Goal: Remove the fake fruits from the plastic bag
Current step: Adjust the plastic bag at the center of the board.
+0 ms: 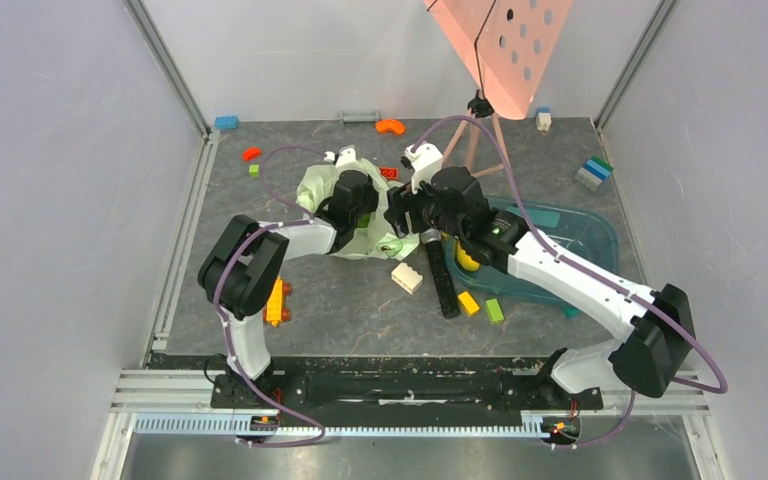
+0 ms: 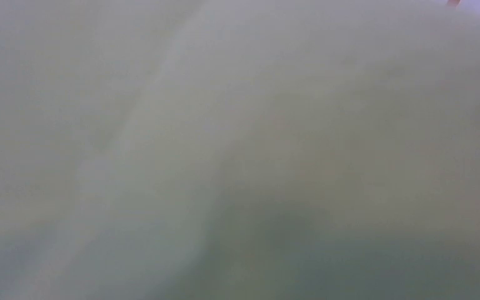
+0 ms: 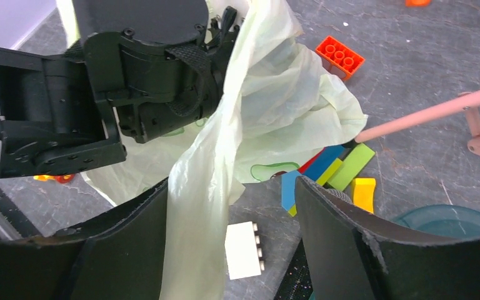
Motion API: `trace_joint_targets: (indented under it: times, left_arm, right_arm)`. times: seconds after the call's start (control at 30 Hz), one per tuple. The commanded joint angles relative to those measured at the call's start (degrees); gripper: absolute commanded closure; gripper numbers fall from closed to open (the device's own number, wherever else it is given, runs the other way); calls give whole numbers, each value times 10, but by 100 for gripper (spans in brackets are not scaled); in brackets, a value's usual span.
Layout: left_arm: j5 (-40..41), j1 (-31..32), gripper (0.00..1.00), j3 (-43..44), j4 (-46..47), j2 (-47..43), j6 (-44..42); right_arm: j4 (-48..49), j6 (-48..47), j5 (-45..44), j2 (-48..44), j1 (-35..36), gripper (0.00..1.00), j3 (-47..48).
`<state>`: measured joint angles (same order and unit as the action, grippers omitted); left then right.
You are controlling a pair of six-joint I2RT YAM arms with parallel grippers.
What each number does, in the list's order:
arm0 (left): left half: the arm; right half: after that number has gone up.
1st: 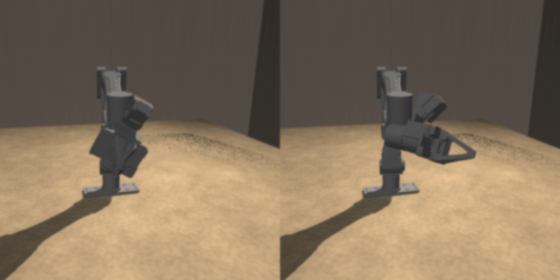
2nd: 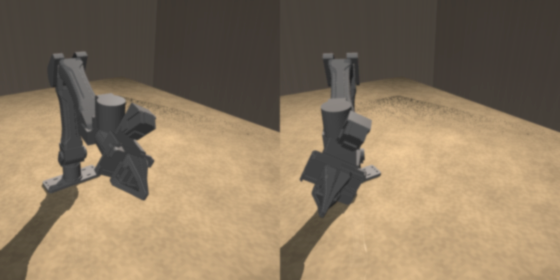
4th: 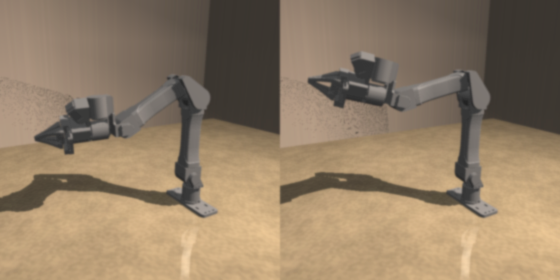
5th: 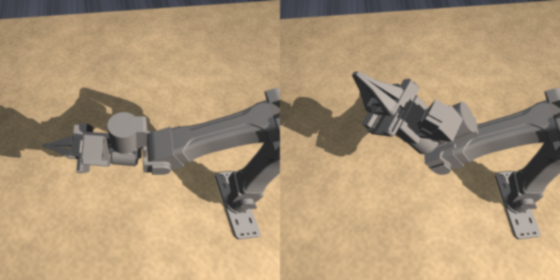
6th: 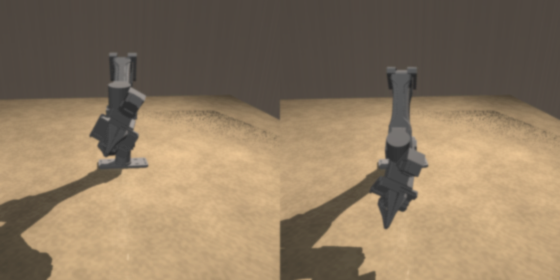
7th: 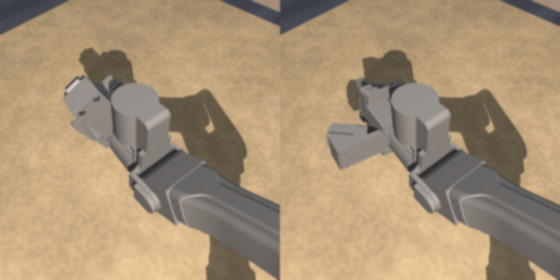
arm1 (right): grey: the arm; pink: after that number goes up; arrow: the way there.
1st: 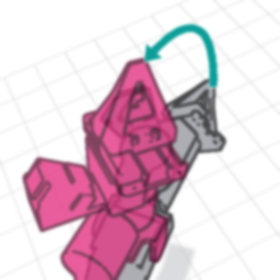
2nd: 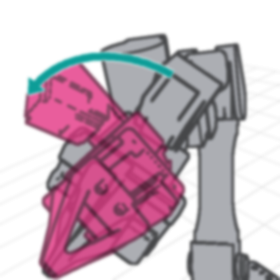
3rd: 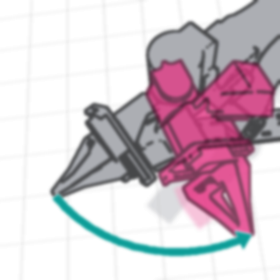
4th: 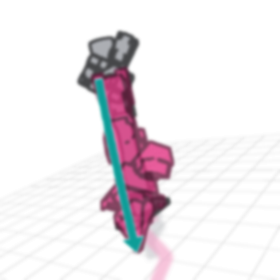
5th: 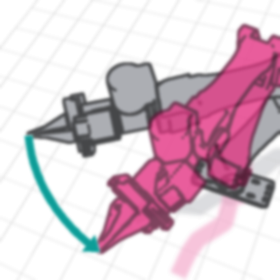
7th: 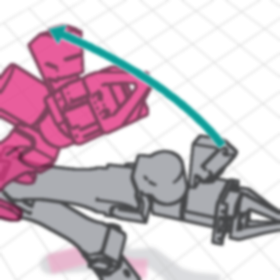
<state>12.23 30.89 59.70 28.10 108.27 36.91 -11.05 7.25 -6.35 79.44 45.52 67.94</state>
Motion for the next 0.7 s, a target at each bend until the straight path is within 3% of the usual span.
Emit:
trace_joint_targets:
  times: [0.0,0.13,0.23,0.33,0.47,0.57,0.67]
  left_arm:
    - [0,-6,68,-7,10,-19,13]
    - [5,-6,69,-31,11,-47,7]
    - [7,-6,70,-61,14,-79,7]
    - [17,-6,71,-100,15,-117,8]
    - [29,-6,72,-152,14,-178,5]
    - [35,-6,74,-178,0,-231,1]
    - [32,-5,74,-191,-21,-288,-4]
  right_arm:
    - [21,15,61,-14,-5,27,30]
    - [26,47,128,-7,-5,27,34]
    - [17,64,162,12,-5,33,45]
    - [1,72,165,27,-5,52,55]
    - [6,82,170,20,-4,87,66]
    - [20,87,189,2,0,97,85]
    - [21,88,194,-13,11,100,118]
